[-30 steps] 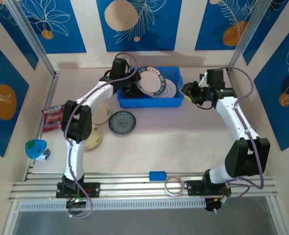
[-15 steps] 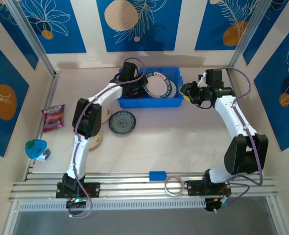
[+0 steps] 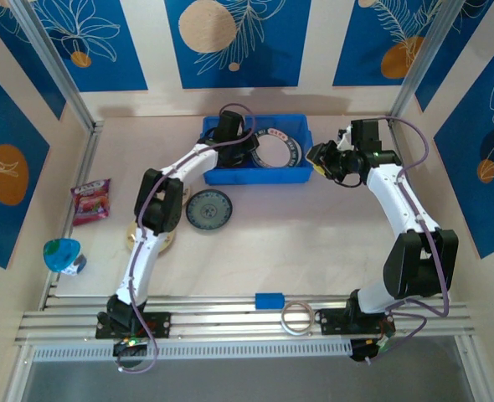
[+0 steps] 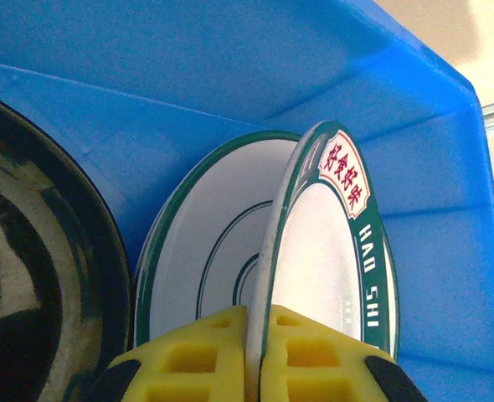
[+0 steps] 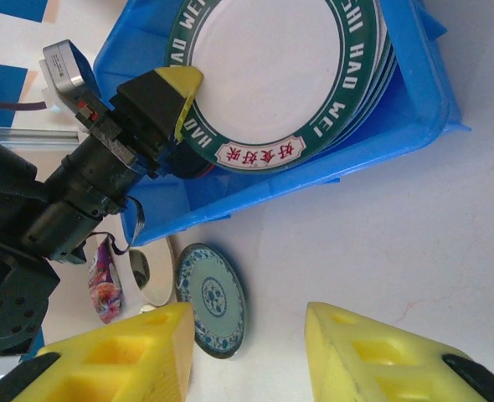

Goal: Place the plates into the plastic bin on the countertop

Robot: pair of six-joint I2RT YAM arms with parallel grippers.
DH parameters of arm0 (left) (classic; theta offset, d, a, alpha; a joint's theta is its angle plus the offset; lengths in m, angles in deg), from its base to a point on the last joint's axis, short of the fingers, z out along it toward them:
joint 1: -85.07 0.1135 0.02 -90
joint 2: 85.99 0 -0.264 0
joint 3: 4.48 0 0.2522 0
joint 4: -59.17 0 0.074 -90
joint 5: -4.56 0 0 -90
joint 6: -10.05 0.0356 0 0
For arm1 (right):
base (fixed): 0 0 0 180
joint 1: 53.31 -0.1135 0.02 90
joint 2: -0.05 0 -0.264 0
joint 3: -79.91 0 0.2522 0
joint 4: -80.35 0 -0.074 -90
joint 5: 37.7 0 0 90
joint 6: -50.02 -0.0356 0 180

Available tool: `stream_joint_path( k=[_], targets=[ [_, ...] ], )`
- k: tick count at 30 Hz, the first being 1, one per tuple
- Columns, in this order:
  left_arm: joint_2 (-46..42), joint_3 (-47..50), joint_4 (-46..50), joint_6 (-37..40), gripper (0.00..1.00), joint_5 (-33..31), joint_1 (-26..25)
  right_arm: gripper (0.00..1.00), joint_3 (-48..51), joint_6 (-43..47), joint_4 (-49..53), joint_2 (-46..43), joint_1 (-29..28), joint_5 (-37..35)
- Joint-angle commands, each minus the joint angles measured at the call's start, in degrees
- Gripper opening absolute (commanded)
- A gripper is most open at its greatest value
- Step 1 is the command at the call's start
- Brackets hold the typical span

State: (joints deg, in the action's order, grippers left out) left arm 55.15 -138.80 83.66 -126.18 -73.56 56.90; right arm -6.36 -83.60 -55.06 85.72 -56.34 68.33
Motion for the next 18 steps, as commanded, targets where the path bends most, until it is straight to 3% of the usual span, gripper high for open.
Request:
stream_joint_path(
  k=[1,6,8,18],
  targets=[
    [1.83,-3.94,2.75,-0.11,0.0,0.19,-0.57,0.41,0.14,0.84,0.33,1.23,-0.64,1.99],
    [2.21,-5.07,6.49,1.43,0.39,-0.87,-0.5,0.41,-0.22,1.52,0.69,2.0,-1.62,0.96],
    [2.34,-5.92,8.25,2.09,0.48,-1.73,-0.57,0.41,-0.48,1.69,0.9,2.35,-1.8,0.68],
    [4.09,-11.33,14.08,4.82,0.55,-4.03,-0.57,0.4,-1.67,2.39,2.06,4.02,-2.25,-0.3]
  ],
)
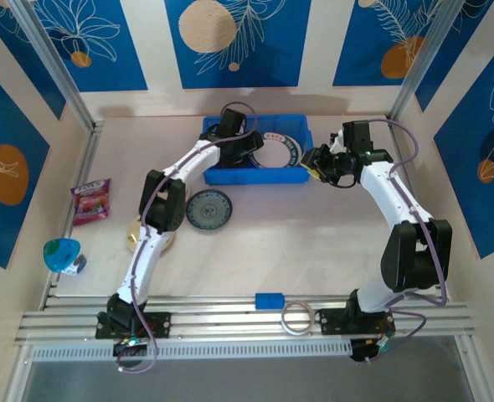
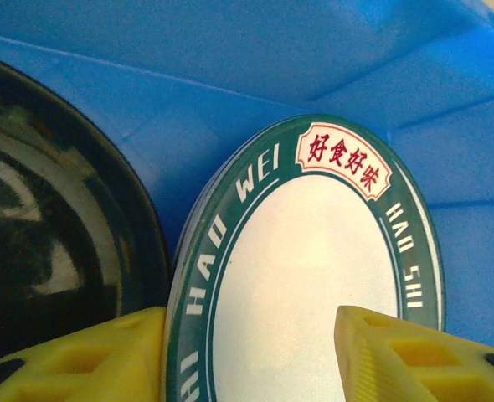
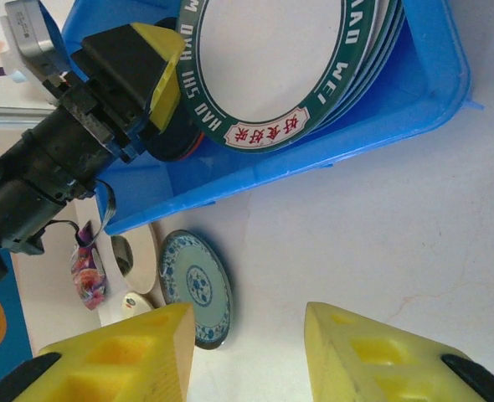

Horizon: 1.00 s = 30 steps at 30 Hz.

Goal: Place the plates into the plastic bin on the countertop

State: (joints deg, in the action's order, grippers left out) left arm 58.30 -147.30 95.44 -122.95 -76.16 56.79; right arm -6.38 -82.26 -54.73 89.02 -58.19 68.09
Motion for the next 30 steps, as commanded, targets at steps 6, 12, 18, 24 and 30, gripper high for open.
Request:
stream_joint_path(
  k=[6,12,18,24,30],
  targets=[
    [2.56,-5.17,3.02,0.94,0.55,-0.99,-0.76,0.4,-1.6,0.93,1.66,1.32,-0.7,0.11],
    [4.35,-7.67,2.73,0.48,0.55,0.1,-1.25,0.4,-1.71,1.32,2.16,1.38,-0.75,0.11],
    [2.9,-7.26,2.08,2.02,0.53,0.55,-1.35,0.39,-0.71,1.59,0.2,0.34,-0.89,0.88],
    [-3.95,-4.1,-1.34,6.18,0.58,-1.03,-2.14,0.38,1.33,0.93,-5.79,-1.91,-3.11,1.59],
    [-12.41,-0.57,-1.3,8.22,0.58,-0.78,-2.05,0.44,2.4,0.11,-8.84,-4.52,-6.08,0.22]
  ],
)
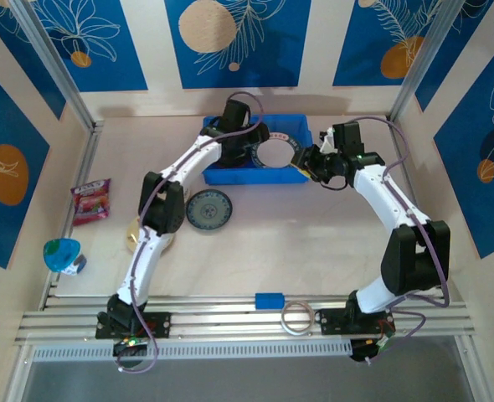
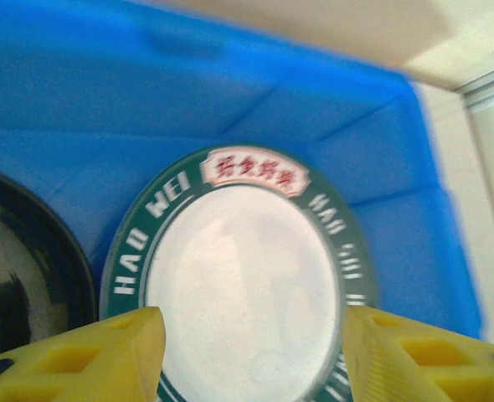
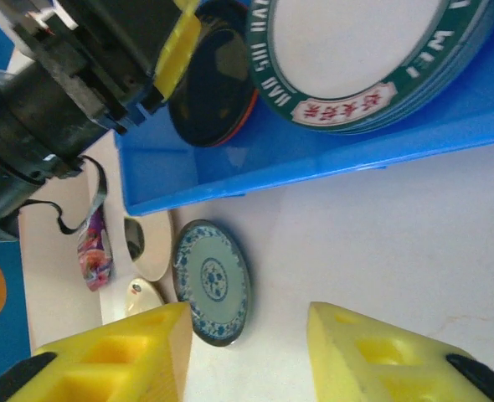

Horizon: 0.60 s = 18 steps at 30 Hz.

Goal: Place the plates into the plastic bin on the countertop

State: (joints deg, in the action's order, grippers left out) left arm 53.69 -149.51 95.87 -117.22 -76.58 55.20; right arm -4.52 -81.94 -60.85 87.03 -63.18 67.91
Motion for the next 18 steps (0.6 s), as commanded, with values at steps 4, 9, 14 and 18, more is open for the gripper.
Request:
stream_joint_path(
  k=[4,9,14,18],
  targets=[
    [-17.23,11.72,-4.92,2.67,0.58,0.47,-0.49,0.45,1.7,-0.91,-3.55,-2.7,-3.58,0.83],
    [-29.49,28.14,-9.87,0.66,0.58,2.24,-0.52,0.39,5.14,-2.71,-7.41,-2.63,-8.31,1.25],
    [-40.83,43.03,-11.29,-0.59,0.57,2.98,-1.05,0.39,8.97,-5.52,-12.34,-1.53,-13.41,0.79],
    [-49.27,54.78,-12.58,-0.95,0.57,1.58,-1.72,0.42,10.01,-6.21,-14.66,1.15,-16.28,1.54]
  ],
)
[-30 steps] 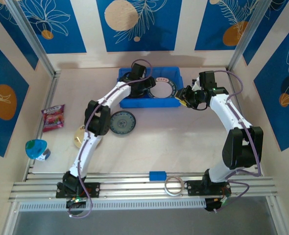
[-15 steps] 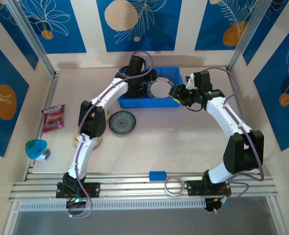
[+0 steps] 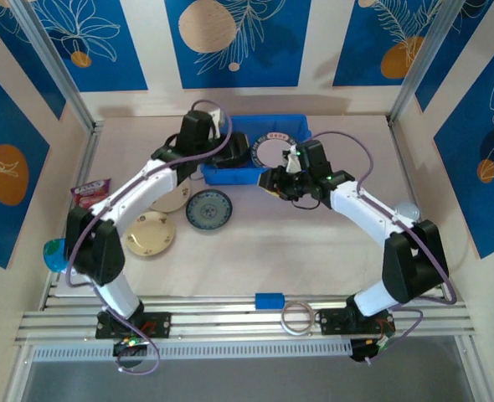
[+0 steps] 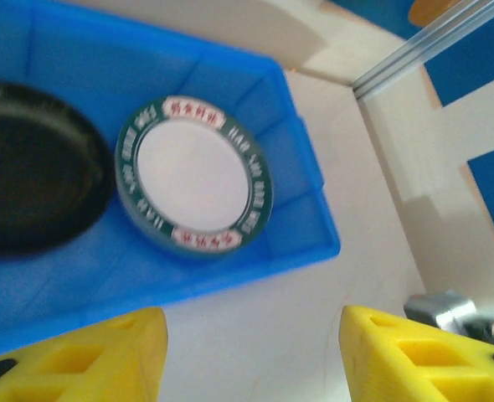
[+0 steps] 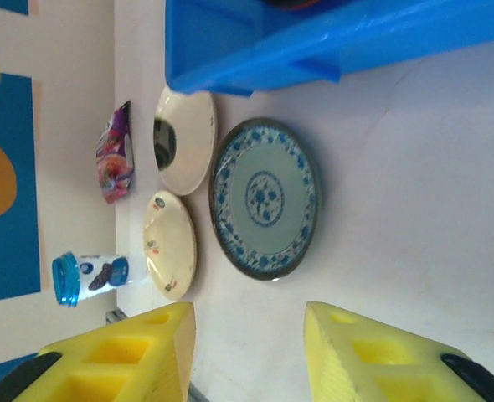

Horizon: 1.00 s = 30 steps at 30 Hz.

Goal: Place the plates into the plastic bin on the countertop

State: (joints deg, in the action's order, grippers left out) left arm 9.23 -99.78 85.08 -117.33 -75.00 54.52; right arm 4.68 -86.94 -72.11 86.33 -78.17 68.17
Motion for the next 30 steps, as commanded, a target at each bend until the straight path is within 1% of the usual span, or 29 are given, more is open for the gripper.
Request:
stream_joint_path(
  k=[1,3,5,6,8,9,12,14,17,22,26,30],
  targets=[
    [-6.75,8.44,-3.05,-1.26,0.57,-0.35,-1.15,0.45,0.7,-1.07,-3.62,2.65,-1.95,1.43],
    [-10.42,13.96,-4.71,-2.23,0.57,-1.27,-1.18,0.47,0.16,-0.86,-3.39,4.7,-2.86,2.45],
    [-13.3,18.24,-5.29,-3.1,0.57,-1.95,-1.24,0.45,-0.22,-1.03,-3.47,6.52,-3.8,2.58],
    [-14.72,20.03,-5.69,-3.5,0.57,-2.2,-1.2,0.41,-0.3,-1.05,-3.76,7.25,-4.29,2.58],
    [-17.65,24.4,-7.5,-4.74,0.57,-2.44,-1.27,0.29,-1.11,-1.19,-3.93,9.28,-5.37,3.06],
    [-18.92,26.56,-8.54,-5.5,0.57,-2.46,-1.33,0.28,-1.87,-1.29,-3.56,10.51,-5.75,3.14],
    [-22.38,31.37,-9.98,-7.07,0.56,-1.69,-1.44,0.28,-4.96,-1.12,-1.45,14.64,-7.37,3.57],
    [-24.6,33.78,-9.3,-7.87,0.56,-1.91,-1.42,0.31,-7.21,-0.97,0.92,17.89,-8.45,3.63],
    [-28.25,37.16,-8.81,-8.91,0.56,-3.15,-1.4,0.34,-10.14,-1.2,3.72,21.74,-9.53,3.67],
    [-33.58,42.11,-9.2,-10.63,0.57,-4.81,-1.44,0.34,-13.13,-1.22,7.43,25.88,-10.23,3.33],
    [-35.75,43.95,-8.8,-11.03,0.57,-5.98,-1.4,0.33,-15.63,-1.65,9.99,29.31,-9.85,4.94],
    [-35.77,44.61,-8.81,-11.11,0.58,-6.13,-1.31,0.33,-16.98,-1.63,10.78,31.41,-9.83,5.72]
  ],
)
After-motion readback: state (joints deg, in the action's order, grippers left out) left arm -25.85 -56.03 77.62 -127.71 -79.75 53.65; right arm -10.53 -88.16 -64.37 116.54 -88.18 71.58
